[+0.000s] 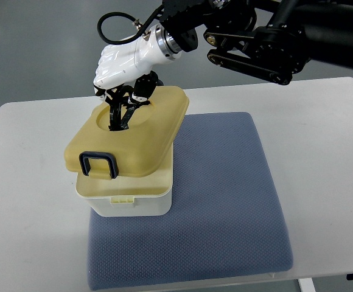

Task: Open white storage box with right hand
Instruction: 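Lift the yellow lid off the box with the right hand, then lower the held lid onto the mat beside the box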

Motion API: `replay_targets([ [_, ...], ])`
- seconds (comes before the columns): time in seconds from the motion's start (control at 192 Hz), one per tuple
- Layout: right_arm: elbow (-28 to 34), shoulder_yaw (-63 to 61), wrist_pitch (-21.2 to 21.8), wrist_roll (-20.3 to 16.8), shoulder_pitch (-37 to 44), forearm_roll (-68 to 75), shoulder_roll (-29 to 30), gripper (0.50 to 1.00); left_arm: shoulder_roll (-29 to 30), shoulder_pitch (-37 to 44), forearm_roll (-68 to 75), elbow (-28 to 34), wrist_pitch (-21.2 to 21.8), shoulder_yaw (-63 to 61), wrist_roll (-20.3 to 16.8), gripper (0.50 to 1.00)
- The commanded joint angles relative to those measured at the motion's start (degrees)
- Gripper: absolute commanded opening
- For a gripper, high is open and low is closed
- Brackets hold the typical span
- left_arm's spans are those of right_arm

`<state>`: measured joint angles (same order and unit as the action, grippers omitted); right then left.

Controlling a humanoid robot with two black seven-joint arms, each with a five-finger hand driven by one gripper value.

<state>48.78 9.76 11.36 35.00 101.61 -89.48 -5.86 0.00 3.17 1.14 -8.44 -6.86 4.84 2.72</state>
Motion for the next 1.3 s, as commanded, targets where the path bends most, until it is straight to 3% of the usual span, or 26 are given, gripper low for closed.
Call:
replay_targets([
  [0.0, 0.0, -1.1, 0.8, 0.0, 0.9, 0.8, -3.4, 0.500, 0.0, 0.0, 0.0, 0.0, 0.0, 0.0, 0.0, 1.000],
  [0.369, 0.3, -1.0, -1.8, 0.0, -2.2, 1.2, -18.4, 0.500, 0.0, 0.0, 0.0, 0.0, 0.0, 0.0, 0.0, 1.000],
  [0.671, -1.4, -0.3, -5.4, 0.0, -11.7, 0.7, -24.5, 0.500, 0.0, 0.0, 0.0, 0.0, 0.0, 0.0, 0.0, 1.000],
  [0.988, -6.9, -0.3, -10.5, 0.0, -22.0, 0.4, -23.8, 0.500, 0.0, 0.0, 0.0, 0.0, 0.0, 0.0, 0.0, 1.000],
  [1.155, -8.5, -0.3, -17.9, 0.0, -27.3, 0.3, -21.5, 0.500, 0.0, 0.0, 0.0, 0.0, 0.0, 0.0, 0.0, 1.000],
  [1.295, -9.0, -0.5, -18.5, 0.0, -28.0, 0.4, -20.2, 0.500, 0.0, 0.0, 0.0, 0.0, 0.0, 0.0, 0.0, 1.000],
])
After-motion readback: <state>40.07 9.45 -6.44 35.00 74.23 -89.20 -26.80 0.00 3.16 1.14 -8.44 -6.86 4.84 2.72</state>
